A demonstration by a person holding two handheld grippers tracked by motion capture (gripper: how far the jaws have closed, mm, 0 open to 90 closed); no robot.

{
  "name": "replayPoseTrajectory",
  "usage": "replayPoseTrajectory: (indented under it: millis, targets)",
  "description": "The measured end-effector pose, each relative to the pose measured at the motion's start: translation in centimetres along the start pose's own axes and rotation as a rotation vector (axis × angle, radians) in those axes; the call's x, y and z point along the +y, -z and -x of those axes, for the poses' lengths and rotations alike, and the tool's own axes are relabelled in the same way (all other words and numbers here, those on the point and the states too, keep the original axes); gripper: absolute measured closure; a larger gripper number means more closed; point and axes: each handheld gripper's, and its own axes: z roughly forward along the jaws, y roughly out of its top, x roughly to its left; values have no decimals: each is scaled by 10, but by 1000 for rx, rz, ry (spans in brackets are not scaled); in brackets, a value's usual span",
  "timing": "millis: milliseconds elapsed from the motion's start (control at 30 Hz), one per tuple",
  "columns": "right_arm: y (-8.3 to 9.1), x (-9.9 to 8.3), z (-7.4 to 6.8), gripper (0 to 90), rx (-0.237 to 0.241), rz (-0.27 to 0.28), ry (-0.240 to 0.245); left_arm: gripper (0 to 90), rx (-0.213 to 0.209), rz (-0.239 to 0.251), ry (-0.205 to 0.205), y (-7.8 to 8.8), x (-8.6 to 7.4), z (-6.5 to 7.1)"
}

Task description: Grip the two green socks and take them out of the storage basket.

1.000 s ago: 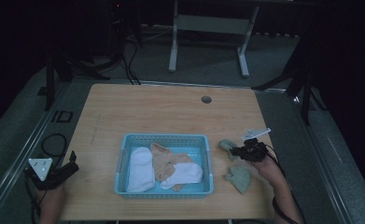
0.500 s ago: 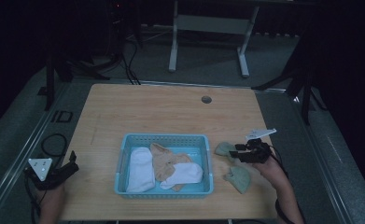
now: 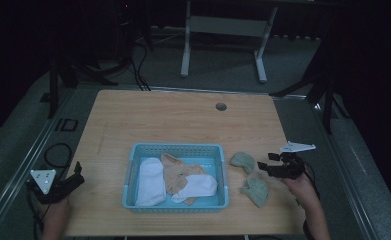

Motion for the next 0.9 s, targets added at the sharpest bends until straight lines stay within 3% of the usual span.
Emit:
replayPoseTrajectory:
  millis: [300, 400, 433, 533, 633, 767, 900]
  targets:
    - [10, -19, 12, 280, -57, 25, -54, 8, 5, 1, -3, 0, 0, 0]
    - [13, -25, 15, 258, -55, 36, -80, 7, 4, 1, -2, 0, 0, 0]
    - [14, -28, 15, 205, -42, 38, -84, 7, 3, 0, -2, 0, 0, 0]
    - [16, -34, 16, 157, -36, 43, -87, 7, 3, 0, -1, 0, 0, 0]
    - [19, -42, 17, 170, -25, 78, -111, 7, 1, -1, 0, 0, 0, 0]
    - [22, -53, 19, 145, -59, 91, -140, 8, 0, -1, -1, 0, 0, 0]
    - [25, -64, 19, 128, -133, 108, -148, 7, -2, -2, -2, 0, 0, 0]
